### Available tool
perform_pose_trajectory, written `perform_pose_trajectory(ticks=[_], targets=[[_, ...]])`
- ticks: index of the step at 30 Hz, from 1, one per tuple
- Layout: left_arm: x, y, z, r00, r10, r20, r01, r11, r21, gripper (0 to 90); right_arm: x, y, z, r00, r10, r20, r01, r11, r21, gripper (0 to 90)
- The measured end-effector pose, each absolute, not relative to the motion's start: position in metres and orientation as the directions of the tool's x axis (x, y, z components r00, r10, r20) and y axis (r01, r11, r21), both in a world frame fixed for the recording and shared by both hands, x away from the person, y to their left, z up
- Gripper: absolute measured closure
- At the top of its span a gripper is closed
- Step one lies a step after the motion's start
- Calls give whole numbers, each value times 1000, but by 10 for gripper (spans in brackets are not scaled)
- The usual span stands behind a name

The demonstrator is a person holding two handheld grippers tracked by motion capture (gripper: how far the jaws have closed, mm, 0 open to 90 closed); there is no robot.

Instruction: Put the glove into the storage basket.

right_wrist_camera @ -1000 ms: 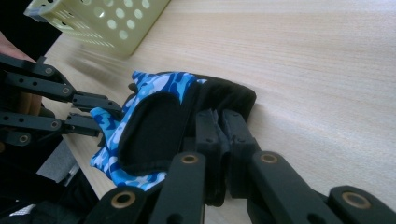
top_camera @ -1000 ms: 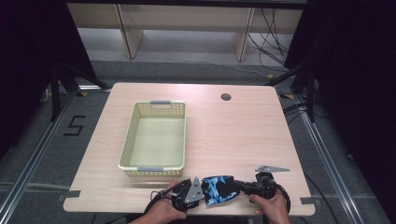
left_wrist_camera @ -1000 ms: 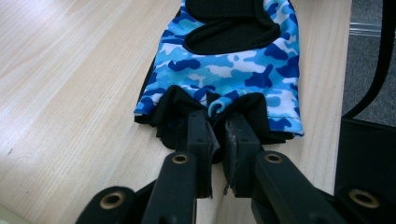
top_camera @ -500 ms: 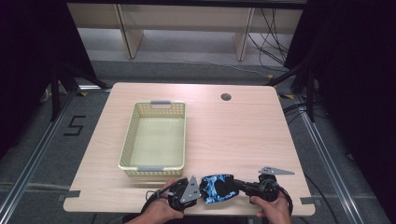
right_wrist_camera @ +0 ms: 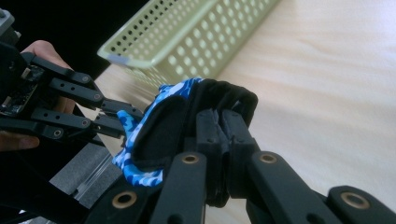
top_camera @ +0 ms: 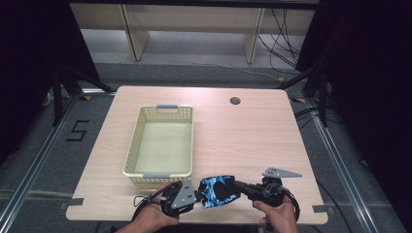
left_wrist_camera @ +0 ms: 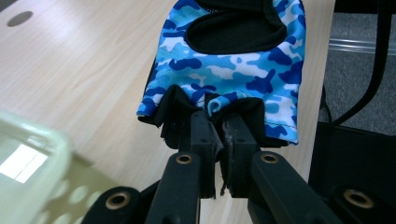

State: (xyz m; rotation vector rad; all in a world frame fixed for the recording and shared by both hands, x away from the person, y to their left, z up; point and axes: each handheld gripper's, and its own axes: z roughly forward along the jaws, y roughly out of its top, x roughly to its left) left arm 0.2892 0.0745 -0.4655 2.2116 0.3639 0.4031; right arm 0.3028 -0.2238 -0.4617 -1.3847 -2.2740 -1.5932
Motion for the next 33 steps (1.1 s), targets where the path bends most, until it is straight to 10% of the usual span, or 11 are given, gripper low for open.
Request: perform_pose_trajectory(ticks=[33], targets=[[343,188,-399,817,537,212,200,-608,768,847,380,-104,-389,-729,527,436,583,144,800,874]])
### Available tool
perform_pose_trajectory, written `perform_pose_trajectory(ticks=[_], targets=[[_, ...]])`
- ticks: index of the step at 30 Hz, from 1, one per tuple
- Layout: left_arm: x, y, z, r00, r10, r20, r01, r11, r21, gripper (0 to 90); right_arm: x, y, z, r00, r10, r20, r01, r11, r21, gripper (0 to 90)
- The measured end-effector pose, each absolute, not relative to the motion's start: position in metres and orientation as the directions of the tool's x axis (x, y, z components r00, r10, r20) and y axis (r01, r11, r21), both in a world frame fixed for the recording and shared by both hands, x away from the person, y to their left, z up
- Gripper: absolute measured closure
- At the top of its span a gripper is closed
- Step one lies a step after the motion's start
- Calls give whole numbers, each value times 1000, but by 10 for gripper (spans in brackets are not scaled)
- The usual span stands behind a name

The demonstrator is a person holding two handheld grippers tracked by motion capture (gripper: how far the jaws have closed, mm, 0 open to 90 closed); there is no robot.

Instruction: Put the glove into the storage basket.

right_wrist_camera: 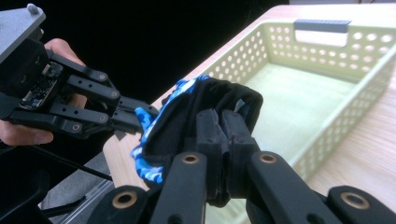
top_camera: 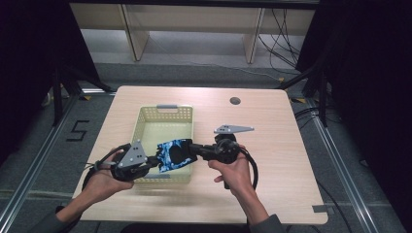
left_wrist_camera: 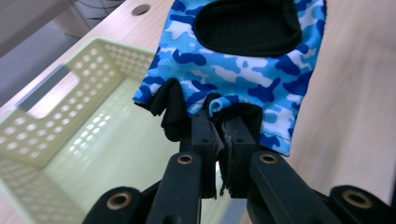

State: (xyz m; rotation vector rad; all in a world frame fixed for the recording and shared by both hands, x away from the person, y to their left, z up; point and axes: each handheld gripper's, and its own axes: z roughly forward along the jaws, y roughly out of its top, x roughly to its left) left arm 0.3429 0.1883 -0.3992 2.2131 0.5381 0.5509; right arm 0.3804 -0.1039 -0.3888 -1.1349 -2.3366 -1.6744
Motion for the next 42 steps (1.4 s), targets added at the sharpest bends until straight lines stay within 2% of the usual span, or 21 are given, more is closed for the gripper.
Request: perform_pose_trajectory(ticks=[15,21,30,42], targets=[[367,217,-422,791,580,197,270,-619,738,847,415,-60,-417,-695,557,455,634,175,753,876],[375,223,-429,799,567,199,288,-652,702,847,420,-50,-426,-670,571,475,671,191,717,876],[385,225,-438,797,582,161,342,-655,674,846,428,-41,-442,-668,595,447,676,232,699,875],[390,222,-447,803,575,155,361,-677,642,844,430,-31,-452,-665,633,396,680,296,670,875]])
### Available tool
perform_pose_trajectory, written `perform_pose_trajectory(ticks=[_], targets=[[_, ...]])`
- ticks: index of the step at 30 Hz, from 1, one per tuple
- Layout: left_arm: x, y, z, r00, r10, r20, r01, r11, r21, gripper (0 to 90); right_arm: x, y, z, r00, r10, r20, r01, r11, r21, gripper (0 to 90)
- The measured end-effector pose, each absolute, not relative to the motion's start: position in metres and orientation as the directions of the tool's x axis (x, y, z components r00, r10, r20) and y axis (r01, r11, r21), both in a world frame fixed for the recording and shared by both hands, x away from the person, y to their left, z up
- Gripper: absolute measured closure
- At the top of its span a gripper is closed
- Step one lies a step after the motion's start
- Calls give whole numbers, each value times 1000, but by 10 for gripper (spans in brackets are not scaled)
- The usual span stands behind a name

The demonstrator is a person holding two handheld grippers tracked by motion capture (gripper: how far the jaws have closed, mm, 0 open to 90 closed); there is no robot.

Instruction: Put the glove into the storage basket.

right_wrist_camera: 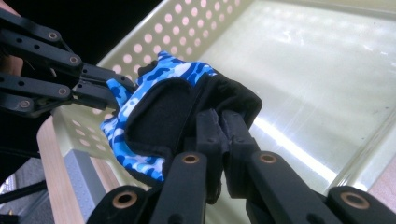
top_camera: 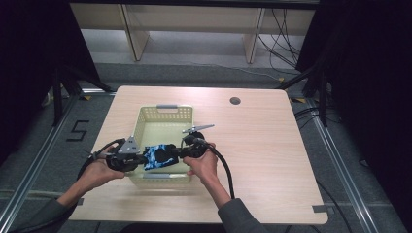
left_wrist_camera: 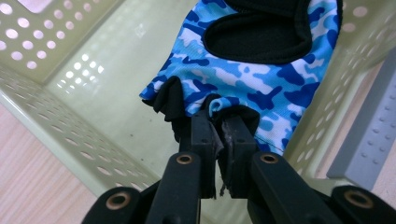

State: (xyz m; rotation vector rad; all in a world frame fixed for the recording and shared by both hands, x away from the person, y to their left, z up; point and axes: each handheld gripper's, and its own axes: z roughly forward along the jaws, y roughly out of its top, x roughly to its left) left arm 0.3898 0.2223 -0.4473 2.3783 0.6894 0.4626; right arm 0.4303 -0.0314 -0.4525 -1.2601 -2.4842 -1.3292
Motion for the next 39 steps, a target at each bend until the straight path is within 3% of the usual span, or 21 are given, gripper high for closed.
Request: perform_pose_trajectory(ticks=[23,31,39], targets=[[390,218,-451,804,572,162,378,-702,603,795,426,-26,-460,-669,650,359,686,355,635,864],[391,222,-447,795,581,176,373,-696,614,673,426,-29,-457,-657,679,328,686,359,632,758],[389,218,-439,797,574,188,355,-697,623,642,424,-35,-442,-654,695,297,669,348,657,669]])
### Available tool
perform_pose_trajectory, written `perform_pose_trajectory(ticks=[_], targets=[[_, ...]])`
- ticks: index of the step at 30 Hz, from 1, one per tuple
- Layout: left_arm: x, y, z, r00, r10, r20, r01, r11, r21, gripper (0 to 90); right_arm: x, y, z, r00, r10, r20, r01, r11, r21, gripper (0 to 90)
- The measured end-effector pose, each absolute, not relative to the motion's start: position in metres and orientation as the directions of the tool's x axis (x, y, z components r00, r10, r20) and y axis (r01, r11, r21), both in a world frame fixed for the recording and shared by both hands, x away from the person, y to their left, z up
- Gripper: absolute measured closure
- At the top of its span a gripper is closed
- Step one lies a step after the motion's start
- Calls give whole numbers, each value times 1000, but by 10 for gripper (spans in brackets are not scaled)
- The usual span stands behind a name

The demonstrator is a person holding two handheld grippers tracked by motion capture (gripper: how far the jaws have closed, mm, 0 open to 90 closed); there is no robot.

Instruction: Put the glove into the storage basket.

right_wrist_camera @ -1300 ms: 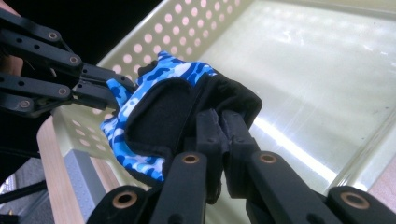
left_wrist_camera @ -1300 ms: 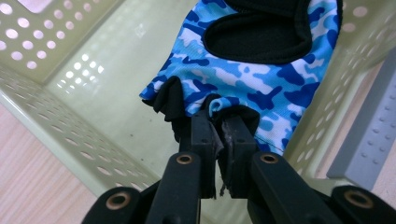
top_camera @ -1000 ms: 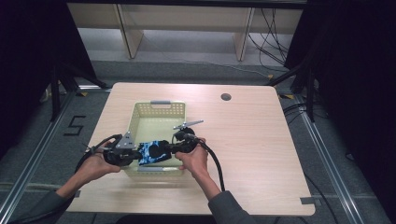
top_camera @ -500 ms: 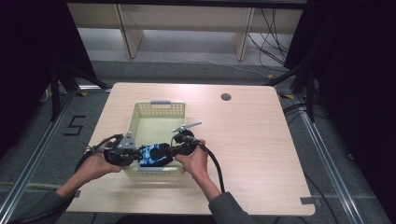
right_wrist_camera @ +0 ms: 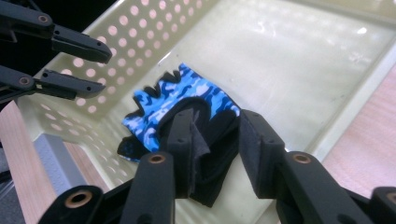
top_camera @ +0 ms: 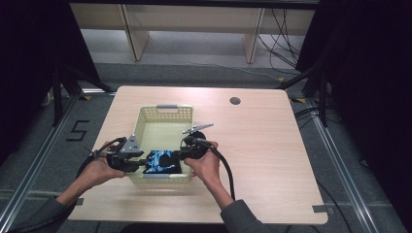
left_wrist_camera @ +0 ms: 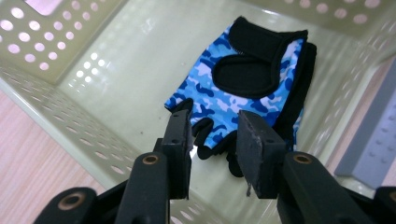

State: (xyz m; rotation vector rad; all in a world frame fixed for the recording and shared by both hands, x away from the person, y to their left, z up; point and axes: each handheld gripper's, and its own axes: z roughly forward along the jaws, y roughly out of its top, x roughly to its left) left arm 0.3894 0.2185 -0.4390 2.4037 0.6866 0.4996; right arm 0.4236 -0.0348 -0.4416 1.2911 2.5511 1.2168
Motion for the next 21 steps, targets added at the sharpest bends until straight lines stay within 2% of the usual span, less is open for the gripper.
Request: perform_pose_trajectory(ticks=[4,15,18,21], targets=[[388,218,-434,796,577,183,351,-686,637,610,422,-38,-436,-667,687,289,641,331,692,652],[381,216,-430,788,593,167,362,-664,654,516,420,-49,-430,-677,677,289,633,335,698,617],[381,217,-428,782,601,165,362,-653,665,464,419,-52,-430,-674,679,289,634,332,699,577],[381,218,-427,770,617,161,373,-641,671,418,420,-54,-429,-673,681,289,631,325,704,489]])
